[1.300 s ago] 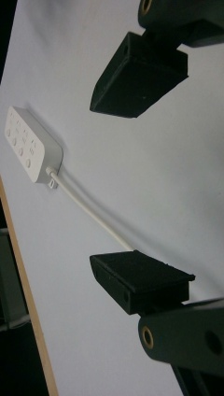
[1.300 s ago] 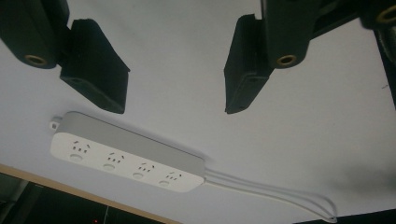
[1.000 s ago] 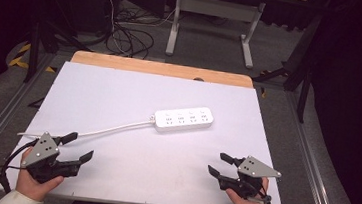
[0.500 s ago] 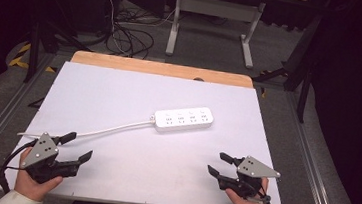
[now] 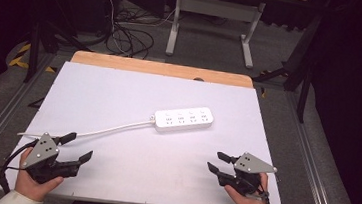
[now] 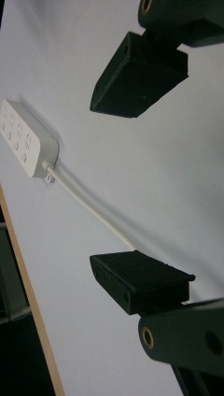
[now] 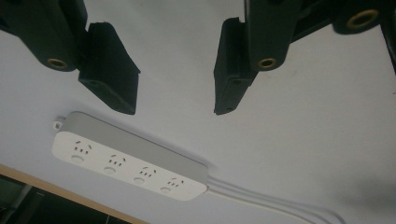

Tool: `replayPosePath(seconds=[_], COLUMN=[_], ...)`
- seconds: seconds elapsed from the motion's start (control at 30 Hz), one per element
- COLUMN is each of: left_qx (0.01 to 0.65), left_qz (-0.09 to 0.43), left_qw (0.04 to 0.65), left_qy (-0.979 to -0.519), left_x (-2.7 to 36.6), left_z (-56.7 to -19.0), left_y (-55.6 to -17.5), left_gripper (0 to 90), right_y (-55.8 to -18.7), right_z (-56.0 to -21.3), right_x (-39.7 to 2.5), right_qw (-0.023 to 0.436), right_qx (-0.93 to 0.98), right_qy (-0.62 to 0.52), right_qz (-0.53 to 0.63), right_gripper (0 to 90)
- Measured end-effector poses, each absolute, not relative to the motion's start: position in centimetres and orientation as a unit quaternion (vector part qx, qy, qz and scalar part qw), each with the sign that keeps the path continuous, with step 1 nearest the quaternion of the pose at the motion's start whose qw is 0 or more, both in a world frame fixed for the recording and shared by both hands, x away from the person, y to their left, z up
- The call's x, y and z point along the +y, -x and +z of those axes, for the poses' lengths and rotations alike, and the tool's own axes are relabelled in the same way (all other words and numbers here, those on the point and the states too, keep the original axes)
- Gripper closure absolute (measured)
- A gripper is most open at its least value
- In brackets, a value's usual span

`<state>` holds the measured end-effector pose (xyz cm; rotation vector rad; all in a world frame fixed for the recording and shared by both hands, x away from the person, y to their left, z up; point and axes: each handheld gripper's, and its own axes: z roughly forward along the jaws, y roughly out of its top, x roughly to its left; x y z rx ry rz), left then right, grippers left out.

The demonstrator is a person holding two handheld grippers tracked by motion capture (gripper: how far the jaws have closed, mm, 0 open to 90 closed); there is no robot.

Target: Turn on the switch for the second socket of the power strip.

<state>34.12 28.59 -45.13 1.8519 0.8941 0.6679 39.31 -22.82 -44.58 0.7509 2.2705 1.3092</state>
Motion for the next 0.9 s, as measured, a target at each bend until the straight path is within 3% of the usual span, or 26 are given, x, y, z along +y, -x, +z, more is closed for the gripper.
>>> replayPosePath(seconds=[0.9], left_qx=[0.365], left_qz=[0.272], left_qw=[0.469], left_qy=[-0.757], left_x=[28.5], left_z=[-45.1], left_y=[-34.1], left_gripper=[23.5], right_y=[-42.8], right_z=[-39.6], right_x=[-20.2], right_qw=[0.199], right_qx=[0.83], right_qy=[-0.243], right_qz=[0.46], right_gripper=[57.1])
